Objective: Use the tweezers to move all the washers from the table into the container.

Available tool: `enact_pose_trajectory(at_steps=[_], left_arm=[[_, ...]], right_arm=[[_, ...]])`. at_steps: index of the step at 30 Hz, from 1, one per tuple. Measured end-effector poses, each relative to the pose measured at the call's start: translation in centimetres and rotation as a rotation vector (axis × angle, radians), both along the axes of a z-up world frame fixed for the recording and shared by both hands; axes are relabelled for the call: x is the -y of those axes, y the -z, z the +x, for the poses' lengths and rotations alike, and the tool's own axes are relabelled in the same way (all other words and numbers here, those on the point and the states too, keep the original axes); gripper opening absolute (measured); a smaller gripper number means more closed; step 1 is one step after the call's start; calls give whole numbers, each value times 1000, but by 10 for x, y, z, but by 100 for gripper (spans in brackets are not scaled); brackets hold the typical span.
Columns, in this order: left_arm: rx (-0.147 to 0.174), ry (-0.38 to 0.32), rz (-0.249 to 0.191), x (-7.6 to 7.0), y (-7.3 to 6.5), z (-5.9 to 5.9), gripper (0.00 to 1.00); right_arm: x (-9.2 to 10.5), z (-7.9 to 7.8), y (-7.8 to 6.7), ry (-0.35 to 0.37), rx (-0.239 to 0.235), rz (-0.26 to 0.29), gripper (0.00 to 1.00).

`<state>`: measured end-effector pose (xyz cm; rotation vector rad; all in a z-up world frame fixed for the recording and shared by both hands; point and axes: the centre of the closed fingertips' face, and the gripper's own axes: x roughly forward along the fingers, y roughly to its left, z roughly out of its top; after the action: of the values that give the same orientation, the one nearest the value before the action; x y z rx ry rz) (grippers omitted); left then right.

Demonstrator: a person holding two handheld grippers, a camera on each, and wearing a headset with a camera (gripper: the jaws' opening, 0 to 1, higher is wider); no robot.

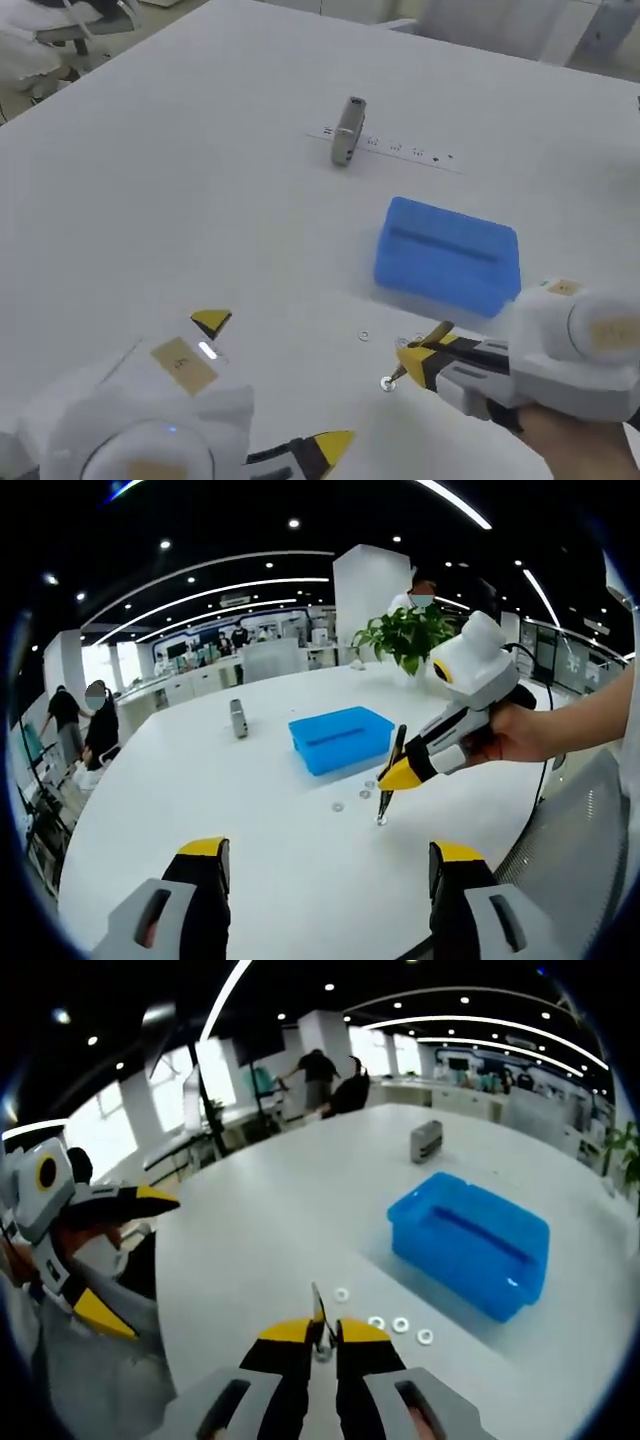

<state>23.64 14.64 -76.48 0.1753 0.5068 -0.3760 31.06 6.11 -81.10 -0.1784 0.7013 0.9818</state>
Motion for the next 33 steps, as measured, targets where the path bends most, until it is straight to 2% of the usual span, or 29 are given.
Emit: enact_pose_trajectory(at_steps=[6, 12, 17, 20, 23, 25, 26, 30, 31, 33], left_arm=[[28, -14, 31, -5, -3, 2, 82], [31, -24, 47, -8, -3, 2, 82], [38, -66, 39, -17, -6, 4, 82], [29, -76, 37, -19, -6, 4, 82], [25, -63, 59, -18, -7, 0, 82], [44, -61, 99, -21, -10, -1, 81], [45, -66, 103, -22, -9, -1, 81], [47, -85, 88, -25, -3, 0, 81], [29, -84, 101, -26, 0, 1, 81], [39, -91, 89, -26, -3, 1, 80]], right_arm=[[-1, -2, 3, -16, 7, -19, 5], [1, -3, 5, -17, 7, -19, 4], [1, -3, 5, -12, 2, -43, 3], [1, -2, 6, -13, 1, -52, 3], [-1, 0, 6, -18, 1, -54, 3], [-2, 1, 6, -23, 1, -58, 3], [-3, 2, 6, -23, 1, -59, 3], [-2, 1, 6, -19, -4, -61, 3], [-2, 1, 6, -17, -4, -63, 3], [-1, 1, 6, -12, -5, -65, 3]])
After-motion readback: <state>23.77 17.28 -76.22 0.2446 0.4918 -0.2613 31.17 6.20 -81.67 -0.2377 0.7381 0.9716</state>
